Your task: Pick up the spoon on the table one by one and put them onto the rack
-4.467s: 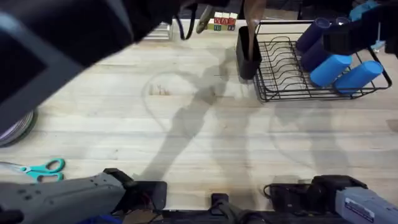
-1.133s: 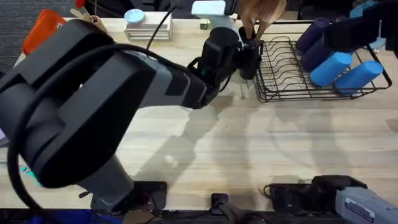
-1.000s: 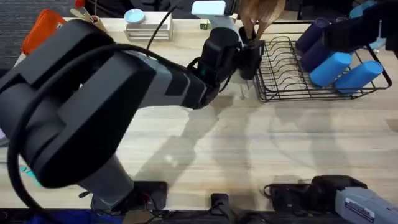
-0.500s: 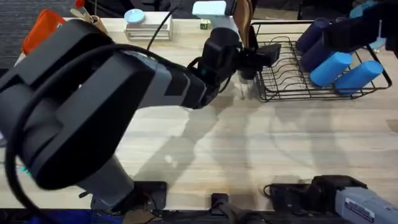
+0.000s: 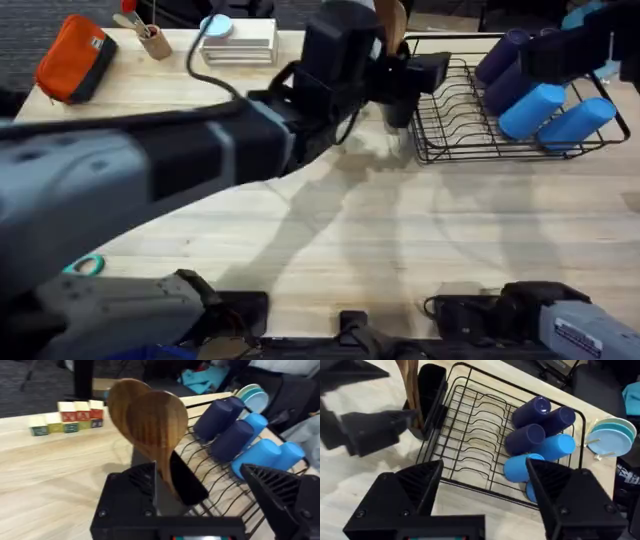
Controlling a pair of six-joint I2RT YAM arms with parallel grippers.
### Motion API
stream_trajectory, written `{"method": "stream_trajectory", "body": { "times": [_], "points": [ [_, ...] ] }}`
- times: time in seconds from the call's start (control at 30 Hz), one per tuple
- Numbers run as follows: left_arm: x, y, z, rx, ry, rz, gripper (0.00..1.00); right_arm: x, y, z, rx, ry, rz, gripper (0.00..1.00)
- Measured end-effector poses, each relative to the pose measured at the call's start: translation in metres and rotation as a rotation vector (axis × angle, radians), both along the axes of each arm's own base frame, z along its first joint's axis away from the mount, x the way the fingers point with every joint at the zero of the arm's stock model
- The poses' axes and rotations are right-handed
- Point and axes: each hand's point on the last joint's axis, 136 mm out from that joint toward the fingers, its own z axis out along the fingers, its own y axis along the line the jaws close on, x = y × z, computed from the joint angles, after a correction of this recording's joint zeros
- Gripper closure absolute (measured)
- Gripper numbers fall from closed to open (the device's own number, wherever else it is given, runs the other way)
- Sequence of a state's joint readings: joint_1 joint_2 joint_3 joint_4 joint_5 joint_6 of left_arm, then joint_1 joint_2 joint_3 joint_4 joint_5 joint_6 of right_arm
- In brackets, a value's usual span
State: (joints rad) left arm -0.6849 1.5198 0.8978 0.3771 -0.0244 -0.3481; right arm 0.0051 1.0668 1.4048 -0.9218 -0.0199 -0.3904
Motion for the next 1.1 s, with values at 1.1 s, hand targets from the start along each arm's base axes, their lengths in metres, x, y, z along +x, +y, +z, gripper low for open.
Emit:
{"method": "stream_trajectory", "body": {
  "times": [1.1],
  "points": [
    [-0.112,0.237,0.067,0.366,0.318,0.406,0.005,-0.022,0.000,-0.024,0.143,0.144,-0.127,0.005]
  ]
}}
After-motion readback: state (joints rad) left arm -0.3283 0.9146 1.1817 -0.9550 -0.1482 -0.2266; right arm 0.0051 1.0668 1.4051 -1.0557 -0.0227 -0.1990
